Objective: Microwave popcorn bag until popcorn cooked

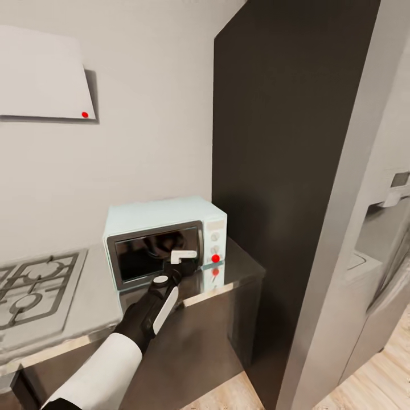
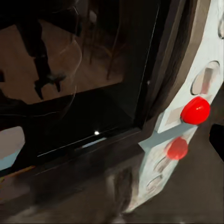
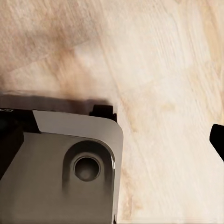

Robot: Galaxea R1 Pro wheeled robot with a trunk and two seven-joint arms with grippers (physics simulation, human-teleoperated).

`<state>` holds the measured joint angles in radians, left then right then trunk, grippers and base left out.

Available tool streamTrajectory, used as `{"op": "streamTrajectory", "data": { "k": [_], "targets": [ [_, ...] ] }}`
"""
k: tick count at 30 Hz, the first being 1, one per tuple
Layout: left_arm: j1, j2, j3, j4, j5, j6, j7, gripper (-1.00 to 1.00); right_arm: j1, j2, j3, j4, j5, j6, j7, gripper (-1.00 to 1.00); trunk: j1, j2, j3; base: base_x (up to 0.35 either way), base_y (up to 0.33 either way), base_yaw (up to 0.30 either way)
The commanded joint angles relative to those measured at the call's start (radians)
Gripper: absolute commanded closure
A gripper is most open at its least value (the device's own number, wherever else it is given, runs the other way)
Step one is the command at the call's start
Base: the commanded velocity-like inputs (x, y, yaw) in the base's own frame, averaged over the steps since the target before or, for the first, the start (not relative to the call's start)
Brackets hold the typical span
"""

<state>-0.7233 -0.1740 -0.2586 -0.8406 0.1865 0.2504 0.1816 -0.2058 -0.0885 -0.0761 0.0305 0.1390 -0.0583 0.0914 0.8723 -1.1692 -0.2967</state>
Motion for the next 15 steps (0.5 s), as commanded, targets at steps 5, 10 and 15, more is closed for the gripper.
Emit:
{"op": "streamTrajectory", "data": {
  "k": [5, 10, 15],
  "targets": [
    [-0.001, 0.001, -0.004, -0.001, 0.011, 0.004, 0.009, -1.00, -0.001, -0.001, -0.008, 0.003, 0.010, -0.005, 0.002, -1.00, -0.001, -0.001, -0.001, -0.342, 0.000, 0.000],
    [-0.001, 0.001, -0.004, 0.000, 0.010, 0.004, 0.009, -1.00, -0.001, -0.001, -0.008, 0.003, 0.010, -0.005, 0.001, -1.00, -0.001, -0.001, -0.001, -0.346, 0.000, 0.000],
    [-0.001, 0.001, -0.004, 0.000, 0.010, 0.004, 0.009, -1.00, -0.001, 0.001, -0.008, 0.003, 0.010, -0.004, 0.001, -1.00, -0.001, -0.001, -0.001, -0.346, 0.000, 0.000]
  ]
}}
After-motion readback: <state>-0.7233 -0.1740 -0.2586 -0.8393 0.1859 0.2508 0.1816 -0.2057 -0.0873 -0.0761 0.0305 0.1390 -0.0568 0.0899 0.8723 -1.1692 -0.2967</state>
